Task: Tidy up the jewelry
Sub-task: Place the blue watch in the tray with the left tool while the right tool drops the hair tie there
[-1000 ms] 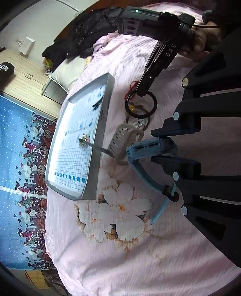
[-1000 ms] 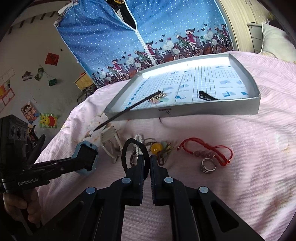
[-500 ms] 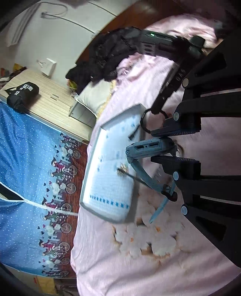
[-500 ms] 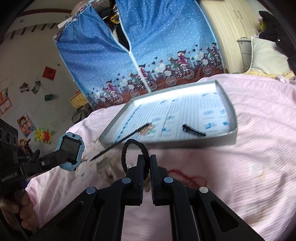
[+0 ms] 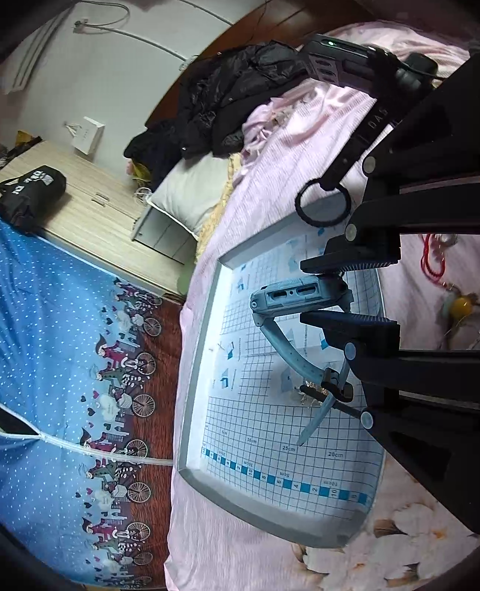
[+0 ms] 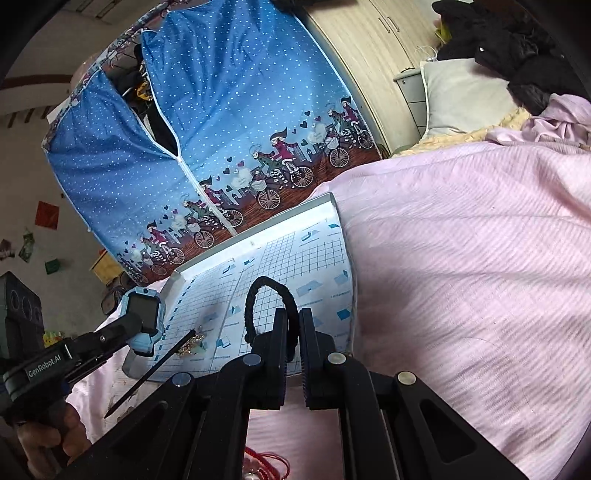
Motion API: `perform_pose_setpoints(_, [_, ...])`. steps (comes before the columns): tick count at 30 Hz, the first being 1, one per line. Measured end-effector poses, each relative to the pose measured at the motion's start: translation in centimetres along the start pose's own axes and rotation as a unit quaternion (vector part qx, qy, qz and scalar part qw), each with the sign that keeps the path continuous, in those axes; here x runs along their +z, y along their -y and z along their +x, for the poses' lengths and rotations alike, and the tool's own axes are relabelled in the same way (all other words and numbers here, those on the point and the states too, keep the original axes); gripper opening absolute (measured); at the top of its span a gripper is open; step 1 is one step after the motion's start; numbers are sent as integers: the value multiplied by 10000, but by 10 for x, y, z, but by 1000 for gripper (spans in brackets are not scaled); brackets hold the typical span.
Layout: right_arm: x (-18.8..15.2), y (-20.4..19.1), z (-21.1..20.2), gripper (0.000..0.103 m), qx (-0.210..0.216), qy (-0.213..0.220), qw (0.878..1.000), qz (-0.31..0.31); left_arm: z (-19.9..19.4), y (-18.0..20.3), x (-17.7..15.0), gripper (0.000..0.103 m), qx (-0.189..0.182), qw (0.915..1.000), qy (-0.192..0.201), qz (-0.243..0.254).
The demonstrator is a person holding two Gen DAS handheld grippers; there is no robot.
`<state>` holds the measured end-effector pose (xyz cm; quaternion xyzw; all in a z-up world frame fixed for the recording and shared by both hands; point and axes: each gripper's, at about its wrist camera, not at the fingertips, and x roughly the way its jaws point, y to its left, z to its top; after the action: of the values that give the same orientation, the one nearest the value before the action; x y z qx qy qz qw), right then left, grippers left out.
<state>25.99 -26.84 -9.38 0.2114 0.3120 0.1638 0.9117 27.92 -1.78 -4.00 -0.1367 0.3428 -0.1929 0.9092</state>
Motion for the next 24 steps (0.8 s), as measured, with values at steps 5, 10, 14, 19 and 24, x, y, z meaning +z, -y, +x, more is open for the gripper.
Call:
perform_pose_setpoints(5, [-8, 2, 6, 6, -108, -117, 9998, -156, 18, -10, -9, 16, 58, 9999, -87, -2])
perform_pose_setpoints(10, [-11, -1, 9, 7, -158, -167, 9992, -324, 30, -6, -19, 16, 204, 9991, -259, 255])
perform_pose_setpoints(14, [-11, -2, 9, 7, -214, -163, 9989, -375, 36, -4, -24, 16, 295, 9985, -288, 363])
perform_pose_setpoints(19, [-11, -3, 10, 8, -261, -170, 9987, -408, 36, -8, -21, 16, 389, 9983, -313, 300])
perform_pose_setpoints(24, [-8, -9, 4, 17, -337, -102, 9979, -549, 21, -6, -16, 28, 543, 9982, -151, 215])
